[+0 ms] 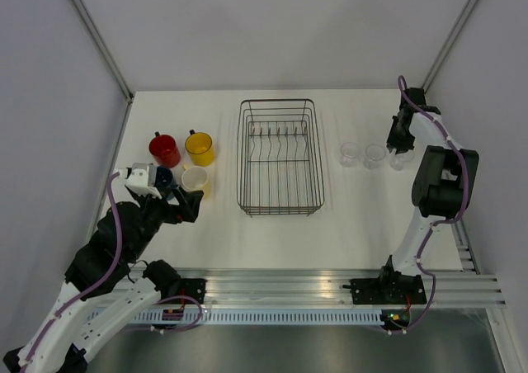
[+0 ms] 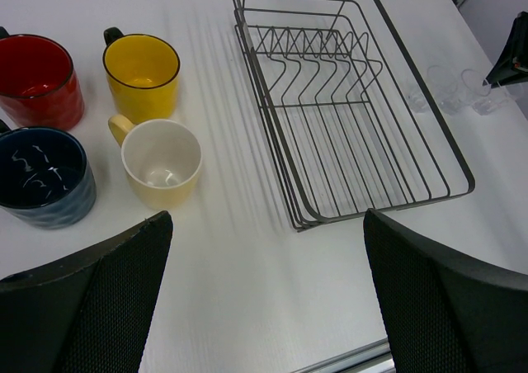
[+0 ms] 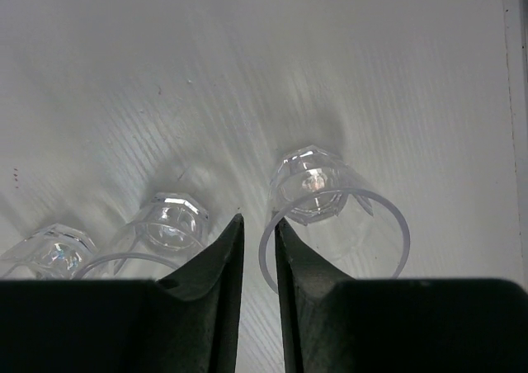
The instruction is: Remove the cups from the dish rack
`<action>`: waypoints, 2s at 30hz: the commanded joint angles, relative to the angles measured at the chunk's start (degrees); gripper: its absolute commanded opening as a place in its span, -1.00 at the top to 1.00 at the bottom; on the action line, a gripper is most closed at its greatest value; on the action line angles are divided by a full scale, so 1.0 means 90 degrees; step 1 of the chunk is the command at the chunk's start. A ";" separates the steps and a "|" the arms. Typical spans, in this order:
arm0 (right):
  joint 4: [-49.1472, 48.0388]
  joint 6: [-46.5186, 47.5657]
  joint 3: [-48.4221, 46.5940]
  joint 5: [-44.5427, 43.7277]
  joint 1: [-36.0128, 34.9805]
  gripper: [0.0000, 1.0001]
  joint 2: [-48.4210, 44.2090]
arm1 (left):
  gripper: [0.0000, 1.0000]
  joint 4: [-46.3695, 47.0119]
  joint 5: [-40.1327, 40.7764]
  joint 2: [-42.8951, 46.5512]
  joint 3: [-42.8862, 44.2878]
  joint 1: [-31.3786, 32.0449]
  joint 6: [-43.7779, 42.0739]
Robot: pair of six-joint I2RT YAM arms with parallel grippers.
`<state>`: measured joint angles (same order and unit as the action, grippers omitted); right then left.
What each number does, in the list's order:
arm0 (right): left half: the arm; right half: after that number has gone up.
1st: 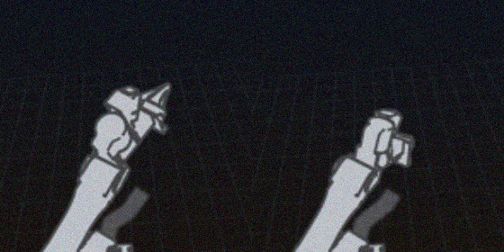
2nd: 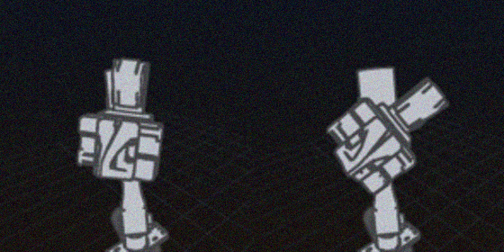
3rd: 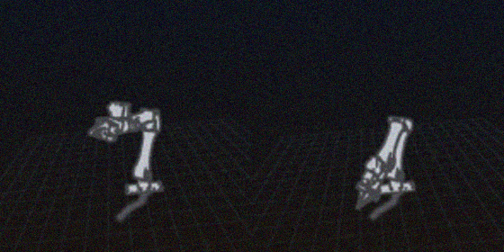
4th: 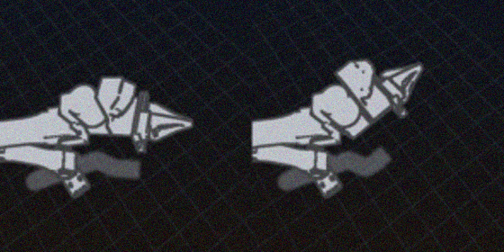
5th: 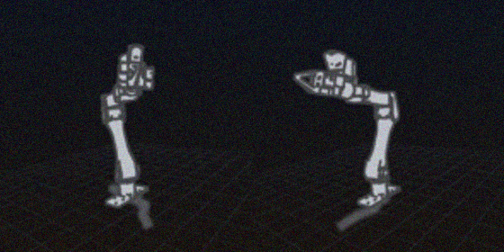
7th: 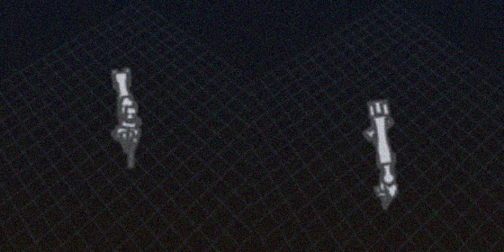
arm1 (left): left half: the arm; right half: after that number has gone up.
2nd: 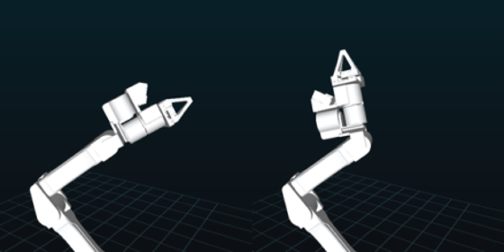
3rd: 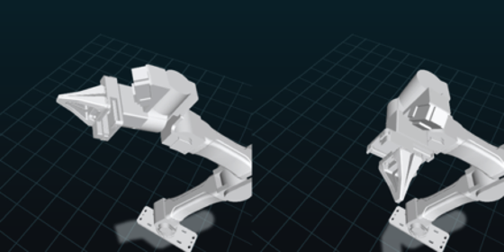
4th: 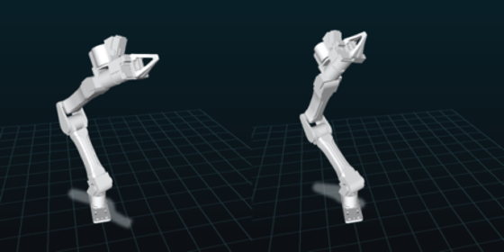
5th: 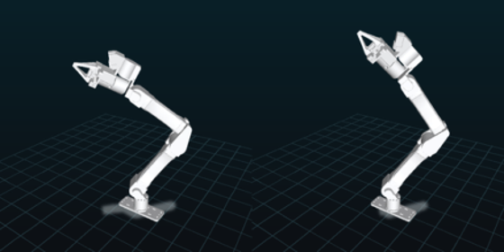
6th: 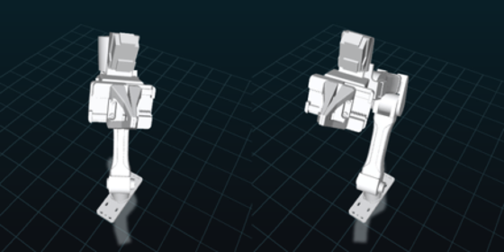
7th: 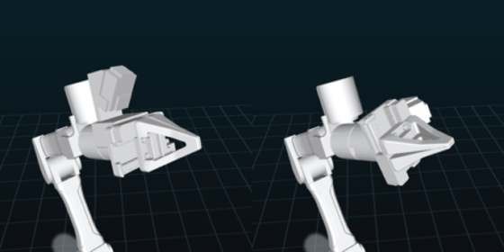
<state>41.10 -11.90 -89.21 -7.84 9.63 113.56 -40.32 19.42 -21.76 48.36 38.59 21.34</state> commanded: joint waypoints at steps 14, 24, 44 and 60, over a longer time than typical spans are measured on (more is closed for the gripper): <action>-0.0250 -0.0045 0.0477 0.0021 -0.0219 -0.14 -0.2498 | -0.99 0.0504 -0.0357 -0.0258 0.0027 -0.0926 -0.0477; -0.0486 0.0101 0.1367 0.0538 -0.1440 -0.89 -0.4999 | -0.99 0.0906 -0.1015 -0.0443 -0.0013 -0.2959 -0.0886; 0.1585 0.0405 0.1709 0.0129 -0.2251 -0.96 -0.8828 | -0.99 -0.2346 -0.0888 0.0415 0.2908 -0.2930 -0.1581; 0.1429 0.0522 0.2519 -0.0204 -0.2378 -0.96 -0.9727 | -0.99 -0.2425 -0.1103 0.1353 0.2049 -0.2696 -0.1375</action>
<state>54.74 -8.08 -66.92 -7.51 -11.53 26.04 -63.09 10.76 -10.74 67.55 14.09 9.72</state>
